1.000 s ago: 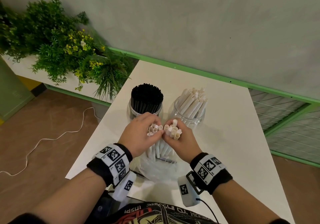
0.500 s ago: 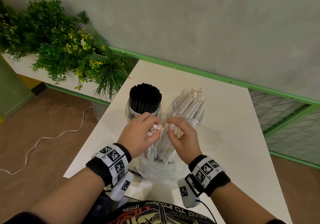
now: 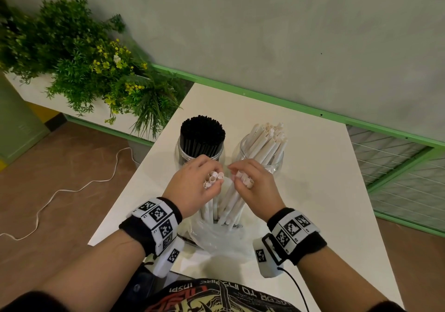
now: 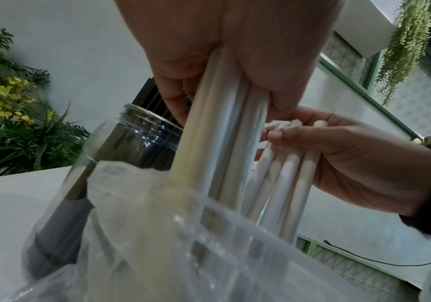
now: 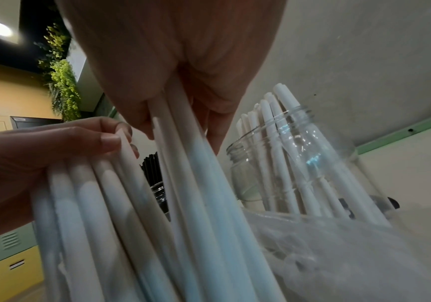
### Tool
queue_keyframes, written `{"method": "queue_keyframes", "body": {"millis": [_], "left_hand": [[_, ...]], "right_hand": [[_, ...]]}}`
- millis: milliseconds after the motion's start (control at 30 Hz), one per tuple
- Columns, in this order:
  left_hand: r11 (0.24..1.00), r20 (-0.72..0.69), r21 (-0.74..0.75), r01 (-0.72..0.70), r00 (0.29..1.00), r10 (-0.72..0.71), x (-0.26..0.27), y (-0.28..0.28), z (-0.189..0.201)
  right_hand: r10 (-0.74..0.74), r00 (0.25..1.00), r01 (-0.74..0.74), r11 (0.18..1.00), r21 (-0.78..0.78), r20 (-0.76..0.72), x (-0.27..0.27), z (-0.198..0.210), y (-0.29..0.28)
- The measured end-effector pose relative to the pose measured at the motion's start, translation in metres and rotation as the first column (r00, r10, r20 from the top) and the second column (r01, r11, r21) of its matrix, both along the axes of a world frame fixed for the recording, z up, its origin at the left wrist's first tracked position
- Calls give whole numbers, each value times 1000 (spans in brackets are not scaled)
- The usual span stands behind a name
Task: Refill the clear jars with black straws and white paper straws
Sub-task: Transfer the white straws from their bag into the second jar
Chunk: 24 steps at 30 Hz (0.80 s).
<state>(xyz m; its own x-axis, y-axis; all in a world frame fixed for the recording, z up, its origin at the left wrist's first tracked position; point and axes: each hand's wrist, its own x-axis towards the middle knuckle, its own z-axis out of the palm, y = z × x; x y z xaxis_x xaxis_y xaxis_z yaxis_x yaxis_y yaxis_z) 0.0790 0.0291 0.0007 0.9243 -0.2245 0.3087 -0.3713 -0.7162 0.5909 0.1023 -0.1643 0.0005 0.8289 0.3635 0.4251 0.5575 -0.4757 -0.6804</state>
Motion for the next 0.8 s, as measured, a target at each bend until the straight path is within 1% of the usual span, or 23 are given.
{"method": "queue_keyframes", "body": {"millis": [100,233,300,433,533,700,800], "left_hand": [[1000,-5,-4,5,1000,-6,0,0,0],[1000,-9,3,12,1000,-12,3,-1,-1],[1000,-9,13,18,1000,-18,4,-2,-2],[1000,-27,20,23,999,-22,6,-4,0],[1000,-28,24,15,1000,-14,9,-3,0],[999,-32,42,4,999,-2,13,-2,-2],[998,-38,66,11,999,-8,15,-3,-1]], "right_hand": [[19,999,-19,1000,6,-51,1,1,-1],[-16,989,27,996,81,-145,1,12,0],[-31,988,42,997,72,-154,3,22,-2],[-10,988,20,998,66,-156,11,54,-11],[-30,992,45,992,121,-119,17,83,-22],[-128,989,147,925,349,-78,26,127,-42],[-167,985,138,896,421,34,34,148,-52]]}}
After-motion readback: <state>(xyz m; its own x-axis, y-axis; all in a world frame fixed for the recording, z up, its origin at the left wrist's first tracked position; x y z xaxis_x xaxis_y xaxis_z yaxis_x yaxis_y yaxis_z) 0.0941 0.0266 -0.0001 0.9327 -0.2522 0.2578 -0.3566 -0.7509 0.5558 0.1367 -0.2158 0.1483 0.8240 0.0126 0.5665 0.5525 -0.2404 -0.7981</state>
